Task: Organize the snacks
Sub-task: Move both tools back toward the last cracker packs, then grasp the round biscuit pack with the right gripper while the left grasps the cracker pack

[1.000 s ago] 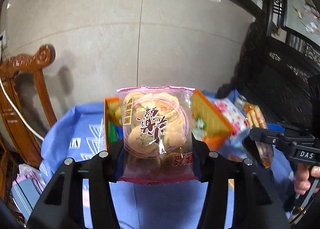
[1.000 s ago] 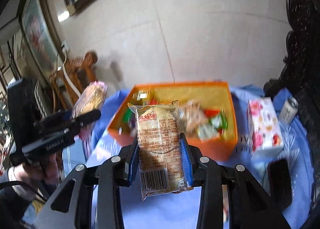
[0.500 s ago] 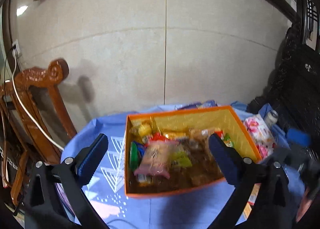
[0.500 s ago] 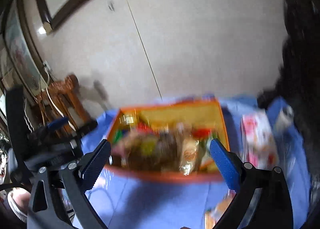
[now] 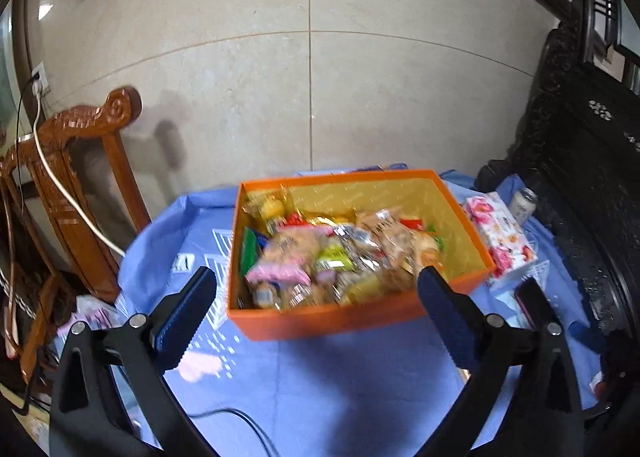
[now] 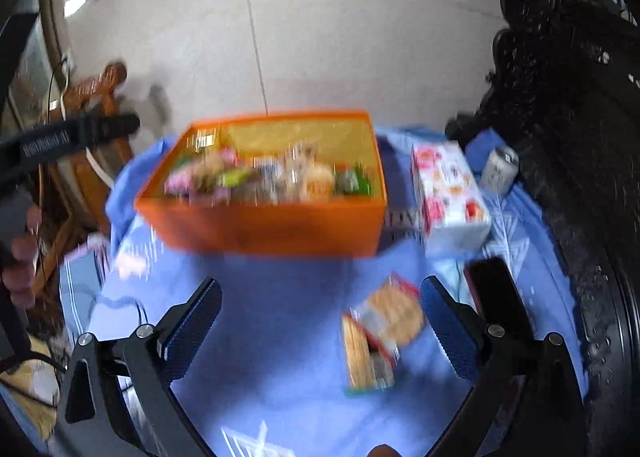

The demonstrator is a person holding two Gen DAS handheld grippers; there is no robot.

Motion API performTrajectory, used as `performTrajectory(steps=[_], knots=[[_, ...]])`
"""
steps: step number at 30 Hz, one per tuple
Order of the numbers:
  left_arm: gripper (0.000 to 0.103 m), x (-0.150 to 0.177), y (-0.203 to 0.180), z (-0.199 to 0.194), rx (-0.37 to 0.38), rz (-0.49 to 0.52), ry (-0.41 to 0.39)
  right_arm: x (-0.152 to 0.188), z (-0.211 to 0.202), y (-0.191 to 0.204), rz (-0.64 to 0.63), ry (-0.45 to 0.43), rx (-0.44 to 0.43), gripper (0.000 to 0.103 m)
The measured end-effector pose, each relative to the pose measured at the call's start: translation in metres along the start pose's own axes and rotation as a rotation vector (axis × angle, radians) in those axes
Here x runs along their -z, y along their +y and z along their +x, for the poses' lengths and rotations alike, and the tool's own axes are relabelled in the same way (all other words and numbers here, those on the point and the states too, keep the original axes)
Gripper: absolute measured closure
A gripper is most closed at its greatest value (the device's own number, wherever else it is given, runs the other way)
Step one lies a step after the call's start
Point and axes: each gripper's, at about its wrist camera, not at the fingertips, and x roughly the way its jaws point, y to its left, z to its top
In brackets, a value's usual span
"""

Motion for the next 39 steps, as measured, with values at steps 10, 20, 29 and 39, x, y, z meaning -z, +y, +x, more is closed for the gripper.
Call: performTrajectory(steps=[10, 20, 29, 39], knots=[[0.004, 0.111, -0.022, -0.024, 0.071, -0.093, 0.132, 0.077, 0.022, -0.054, 0.148, 0.242, -0.064, 0.003], [0.004, 0.143, -0.048, -0.039, 0.008, -0.109, 0.17, 0.045, 0.075, -0.07, -0.082, 0.184, -0.065, 0.003], [0.004, 0.155, -0.057, -0.051, -0.065, -0.128, 0.2, 0.026, 0.138, -0.094, -0.197, 0.261, -0.221, 0.004], [0.004, 0.156, -0.073, -0.037, -0.067, -0.098, 0.262, 0.034, 0.168, -0.094, -0.24, 0.269, -0.24, 0.004]])
